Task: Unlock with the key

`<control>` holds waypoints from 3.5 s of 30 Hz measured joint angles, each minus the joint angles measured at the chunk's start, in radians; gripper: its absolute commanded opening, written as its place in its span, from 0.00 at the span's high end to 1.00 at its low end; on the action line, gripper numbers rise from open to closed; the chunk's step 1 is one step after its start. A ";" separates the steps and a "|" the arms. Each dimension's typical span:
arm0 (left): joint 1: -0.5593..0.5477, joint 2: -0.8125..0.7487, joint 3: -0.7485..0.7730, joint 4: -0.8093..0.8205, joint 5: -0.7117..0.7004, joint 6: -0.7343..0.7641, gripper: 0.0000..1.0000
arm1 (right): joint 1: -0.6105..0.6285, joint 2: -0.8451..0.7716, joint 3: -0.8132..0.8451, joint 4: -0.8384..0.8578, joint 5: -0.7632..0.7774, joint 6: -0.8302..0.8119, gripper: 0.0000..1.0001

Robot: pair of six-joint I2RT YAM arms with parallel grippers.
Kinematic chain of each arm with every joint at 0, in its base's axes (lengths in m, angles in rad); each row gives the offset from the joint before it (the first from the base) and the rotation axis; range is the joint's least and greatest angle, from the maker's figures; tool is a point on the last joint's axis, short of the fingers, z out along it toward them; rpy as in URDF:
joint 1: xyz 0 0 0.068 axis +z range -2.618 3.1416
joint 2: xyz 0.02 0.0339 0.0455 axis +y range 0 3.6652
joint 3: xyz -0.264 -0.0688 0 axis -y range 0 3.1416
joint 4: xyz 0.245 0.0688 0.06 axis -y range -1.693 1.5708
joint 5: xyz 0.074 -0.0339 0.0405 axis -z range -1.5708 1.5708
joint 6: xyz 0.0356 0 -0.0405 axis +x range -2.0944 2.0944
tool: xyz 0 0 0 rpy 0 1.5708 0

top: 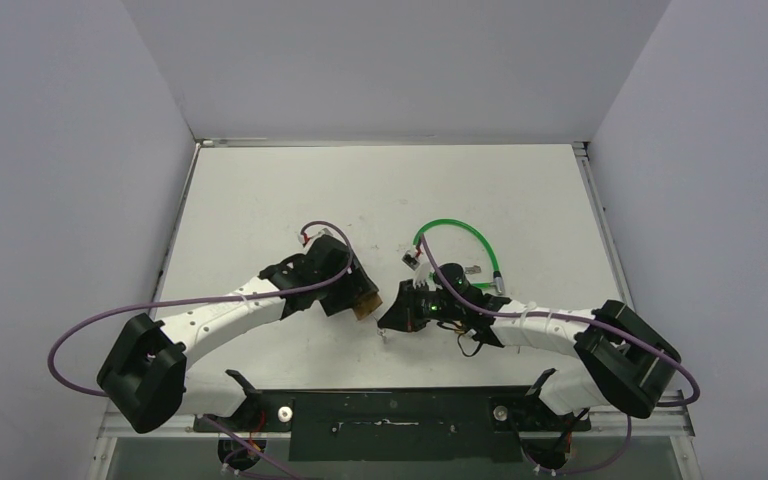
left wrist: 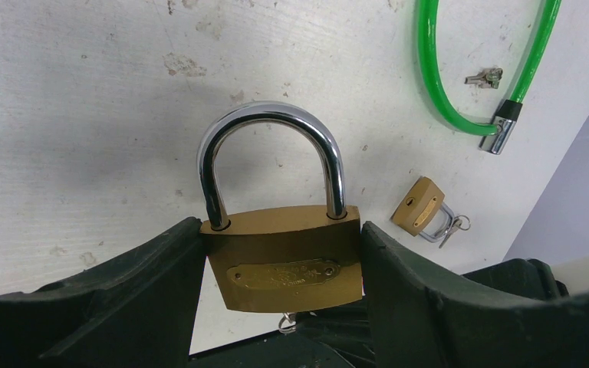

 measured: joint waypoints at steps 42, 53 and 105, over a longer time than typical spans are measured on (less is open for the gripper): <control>0.020 -0.005 -0.045 0.085 0.024 -0.058 0.88 | -0.029 0.103 0.120 -0.060 0.041 0.072 1.00; 0.032 -0.082 -0.079 0.124 -0.006 -0.107 0.94 | -0.074 0.111 0.095 0.075 -0.032 0.218 1.00; 0.082 -0.146 -0.047 0.421 0.066 -0.187 0.29 | -0.091 0.001 0.305 -0.073 0.187 -0.024 1.00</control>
